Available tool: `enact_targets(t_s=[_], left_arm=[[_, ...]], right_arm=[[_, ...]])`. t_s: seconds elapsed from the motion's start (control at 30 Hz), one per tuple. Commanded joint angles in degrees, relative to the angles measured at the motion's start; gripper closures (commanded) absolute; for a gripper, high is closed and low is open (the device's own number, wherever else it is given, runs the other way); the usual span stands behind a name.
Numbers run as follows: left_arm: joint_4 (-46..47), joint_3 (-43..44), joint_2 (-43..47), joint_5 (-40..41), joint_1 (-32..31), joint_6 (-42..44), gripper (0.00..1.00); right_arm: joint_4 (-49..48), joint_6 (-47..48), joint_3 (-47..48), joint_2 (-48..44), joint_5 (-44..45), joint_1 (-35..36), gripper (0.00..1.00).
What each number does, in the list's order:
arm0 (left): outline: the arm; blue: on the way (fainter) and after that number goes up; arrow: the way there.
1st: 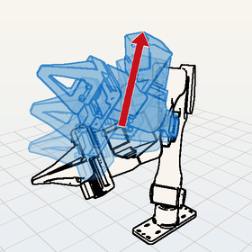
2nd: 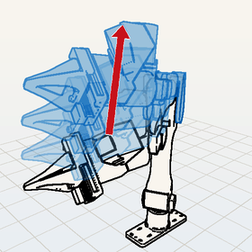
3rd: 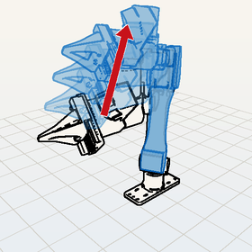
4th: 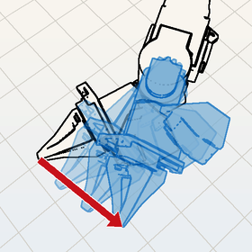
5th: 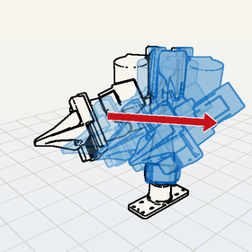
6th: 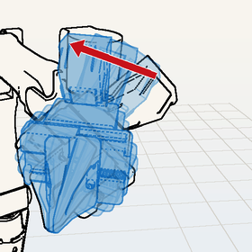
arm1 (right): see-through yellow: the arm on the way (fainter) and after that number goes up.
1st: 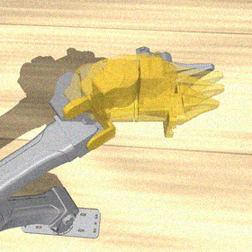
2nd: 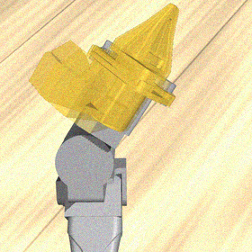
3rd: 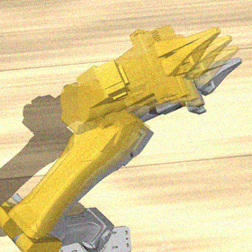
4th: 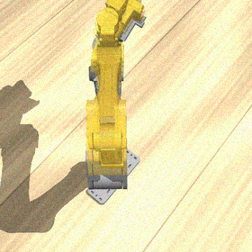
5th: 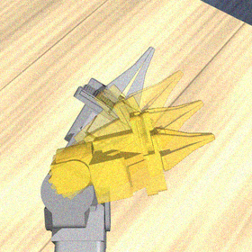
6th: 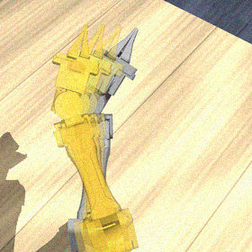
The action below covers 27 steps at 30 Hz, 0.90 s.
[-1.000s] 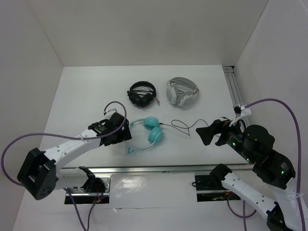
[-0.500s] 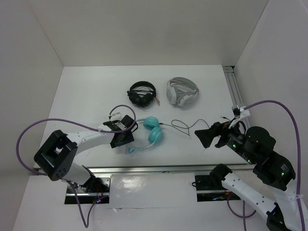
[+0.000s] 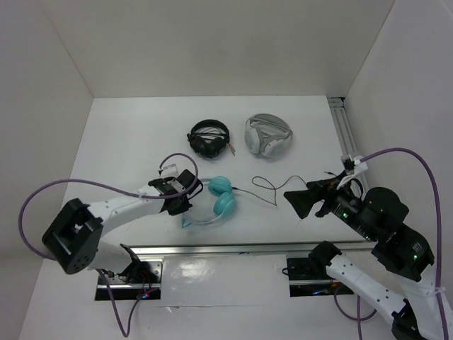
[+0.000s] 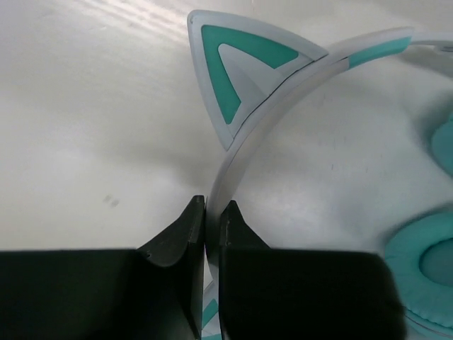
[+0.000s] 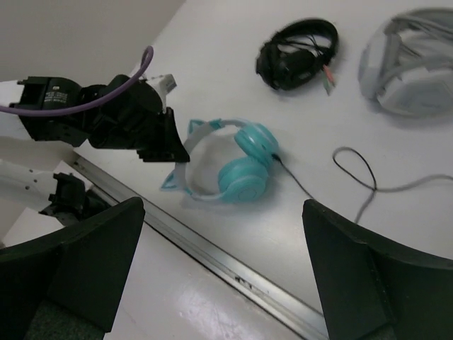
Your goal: Wrap the headphones
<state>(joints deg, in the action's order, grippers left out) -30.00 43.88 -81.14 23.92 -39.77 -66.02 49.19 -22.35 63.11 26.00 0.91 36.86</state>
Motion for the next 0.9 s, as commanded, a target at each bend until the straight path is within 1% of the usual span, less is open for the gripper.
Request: enact_targets(t_s=[0.0,0.03,0.07,0.1,0.13,0.17,0.2,0.27,0.3,0.33,0.37,0.43,0.5,0.53,0.57,0.63,0.67,0.7,0.77,0.87], left_arm=[[-16.4,7.3,11.2,5.5,-4.7,1.9,1.0],[-20.1,9.6,13.8,7.4,-6.0,1.9,1.0],[-23.6,14.5,18.6,9.2,-8.1,1.9,1.0],[-26.7,16.9,20.7,10.8,-8.7,1.9,1.0],[-31.8,19.3,22.7,13.2,-8.7,2.7,1.0],[-34.1,21.8,24.3,14.3,-8.7,4.4,1.0],[-35.8,27.2,26.1,15.5,-8.7,5.9,1.0],[-41.0,33.1,26.1,18.3,-8.0,10.2,1.0],[-43.0,39.3,24.8,19.2,-6.9,11.4,1.0],[-45.1,42.4,23.8,20.1,-6.4,12.4,1.0],[-48.2,45.5,22.8,22.3,-6.4,14.9,1.0],[-48.2,51.7,22.3,21.3,-3.7,18.8,1.0],[-48.2,55.2,21.6,19.7,-1.2,22.4,1.0],[-48.2,58.3,21.6,19.7,-0.6,23.5,1.0],[-48.2,59.6,21.0,19.1,0.0,24.5,1.0],[-48.2,62.7,21.0,17.6,1.9,26.6,1.0],[-48.2,63.4,21.0,17.0,2.5,26.6,1.0],[-48.2,64.0,21.0,15.9,3.0,27.5,1.0],[-48.2,65.2,21.0,15.3,3.8,28.0,1.0],[-48.2,65.8,21.0,13.2,5.1,28.1,1.0]], right_arm=[[-11.1,1.7,-6.1,-2.4,-6.8,-0.1,0.0],[-14.7,1.7,-9.1,-4.0,-8.8,-0.1,0.0],[-22.8,0.2,-12.2,-5.6,-12.6,-0.1,0.0],[-27.2,-0.8,-18.3,-7.0,-14.4,-0.1,0.0],[-31.4,-1.7,-21.2,-8.1,-16.1,-0.1,0.0],[-38.3,-1.7,-23.5,-8.1,-18.9,-0.1,0.0],[-40.6,-1.7,-25.1,-8.1,-19.4,-0.1,0.0],[-47.4,-1.0,-29.6,-5.6,-18.2,-0.1,0.0],[-50.0,-0.4,-31.1,-4.7,-17.4,-0.1,0.0],[-52.8,0.1,-33.5,-3.6,-17.3,-0.1,0.0],[-57.8,0.9,-34.3,-0.9,-17.3,-0.1,0.0],[-62.2,0.9,-35.4,4.1,-18.0,-0.1,0.0],[-68.0,0.9,-35.4,7.4,-19.8,-0.1,0.0],[-69.6,0.9,-35.4,8.9,-19.8,-0.1,0.01],[-71.1,0.9,-35.4,11.6,-20.5,-0.1,0.01],[-75.4,0.1,-35.4,13.8,-22.0,-0.1,0.03],[-76.6,0.1,-35.4,14.9,-22.0,-0.1,0.03],[-78.8,-0.5,-35.4,16.6,-22.8,-0.1,0.07],[-81.1,-1.2,-36.1,18.0,-23.4,-0.1,0.1],[-86.6,-2.5,-38.1,20.6,-24.6,-0.1,0.12]])
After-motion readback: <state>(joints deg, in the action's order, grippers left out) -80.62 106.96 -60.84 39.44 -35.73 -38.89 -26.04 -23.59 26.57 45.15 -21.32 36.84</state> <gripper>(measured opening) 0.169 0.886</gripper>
